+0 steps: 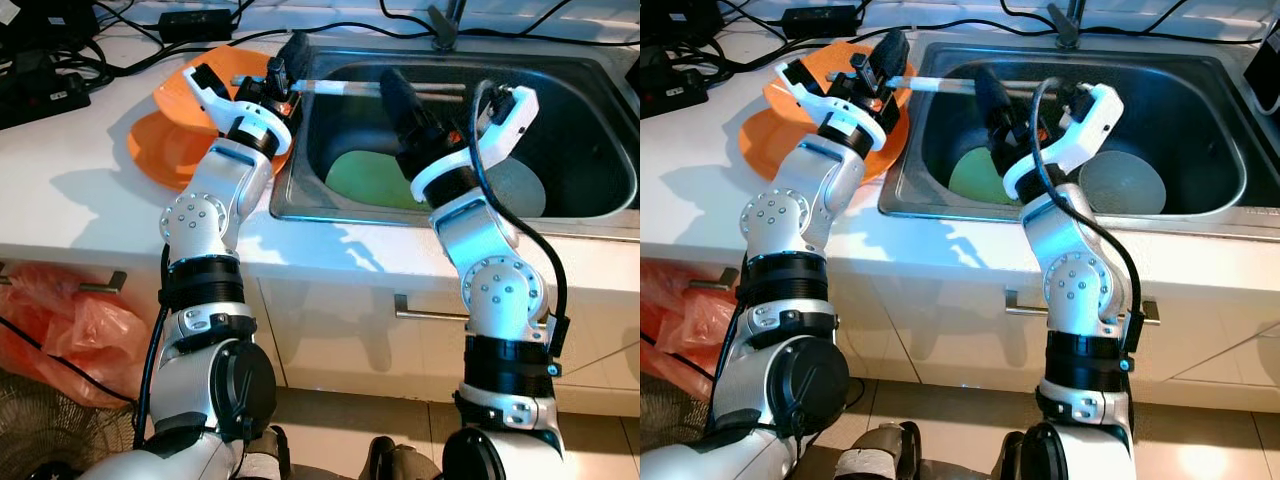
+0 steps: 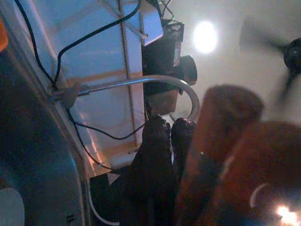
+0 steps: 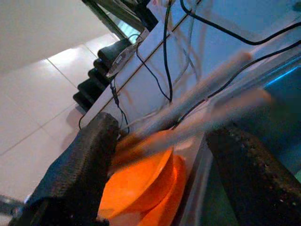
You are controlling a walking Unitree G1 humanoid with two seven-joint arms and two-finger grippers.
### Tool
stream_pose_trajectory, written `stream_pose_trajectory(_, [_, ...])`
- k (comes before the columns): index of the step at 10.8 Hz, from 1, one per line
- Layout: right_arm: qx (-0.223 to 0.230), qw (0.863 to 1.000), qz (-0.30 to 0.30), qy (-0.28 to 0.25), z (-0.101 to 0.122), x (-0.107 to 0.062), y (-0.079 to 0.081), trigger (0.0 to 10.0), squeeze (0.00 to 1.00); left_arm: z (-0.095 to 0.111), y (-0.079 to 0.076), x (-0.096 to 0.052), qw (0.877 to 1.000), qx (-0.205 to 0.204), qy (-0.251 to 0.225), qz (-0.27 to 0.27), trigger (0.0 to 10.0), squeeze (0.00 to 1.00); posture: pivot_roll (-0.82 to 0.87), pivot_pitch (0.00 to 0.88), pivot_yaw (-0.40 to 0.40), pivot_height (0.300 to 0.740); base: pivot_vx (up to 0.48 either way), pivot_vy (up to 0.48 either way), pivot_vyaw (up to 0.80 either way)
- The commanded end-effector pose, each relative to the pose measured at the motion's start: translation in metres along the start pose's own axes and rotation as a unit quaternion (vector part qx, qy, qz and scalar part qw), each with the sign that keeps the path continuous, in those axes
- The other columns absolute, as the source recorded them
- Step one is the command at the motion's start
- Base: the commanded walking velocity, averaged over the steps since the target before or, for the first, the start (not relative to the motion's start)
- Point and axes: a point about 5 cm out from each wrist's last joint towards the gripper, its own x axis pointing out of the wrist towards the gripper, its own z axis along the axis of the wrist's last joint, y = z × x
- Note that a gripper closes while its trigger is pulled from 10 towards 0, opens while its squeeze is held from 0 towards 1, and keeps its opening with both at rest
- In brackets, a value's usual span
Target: Kitchen organization
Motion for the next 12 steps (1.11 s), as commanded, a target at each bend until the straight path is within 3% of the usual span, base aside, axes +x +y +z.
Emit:
stream_pose_trajectory(1, [0.024,1.0,0.012,-0.002,-0.004,0.006,0.01,10.0,0.0,-0.038,0.008,0.0,0.998,-0.051,0.03,0.002,0.0,0.0,0.1,0.119,0.044,0.74,0.0,0.0,0.0])
stream_pose_trajectory(2, [0.036,0.999,0.016,-0.002,-0.006,0.01,0.012,4.7,0.0,-0.039,0.008,0.0,0.998,-0.053,0.033,0.002,0.0,0.0,0.1,0.12,0.045,0.74,0.0,0.0,0.0])
stream_pose_trajectory(3, [0.043,0.999,0.019,-0.001,-0.007,0.011,0.014,2.5,0.0,-0.04,0.009,0.0,0.998,-0.053,0.035,0.003,0.0,0.0,0.1,0.12,0.045,0.74,0.0,0.0,0.0])
stream_pose_trajectory(4, [0.05,0.998,0.025,0.0,-0.01,0.014,0.018,2.4,0.0,-0.042,0.01,0.0,0.998,-0.054,0.039,0.005,0.0,0.0,0.1,0.122,0.045,0.74,0.0,0.0,0.0])
stream_pose_trajectory(5, [0.053,0.998,0.031,0.001,-0.011,0.016,0.022,0.0,0.0,-0.043,0.01,0.0,0.998,-0.055,0.041,0.006,0.0,0.0,0.1,0.123,0.046,0.74,0.0,0.0,0.0])
stream_pose_trajectory(10, [0.081,0.996,0.039,-0.005,-0.011,0.023,0.028,0.0,0.0,-0.049,0.013,0.0,0.997,-0.055,0.048,0.01,0.0,0.0,0.1,0.126,0.047,0.74,0.0,0.0,0.0])
stream_pose_trajectory(12, [0.135,0.99,0.032,-0.02,-0.006,0.026,0.029,0.0,0.0,-0.049,0.018,-0.001,0.998,-0.045,0.048,0.021,0.0,0.0,0.1,0.122,0.049,0.74,0.0,0.0,0.0])
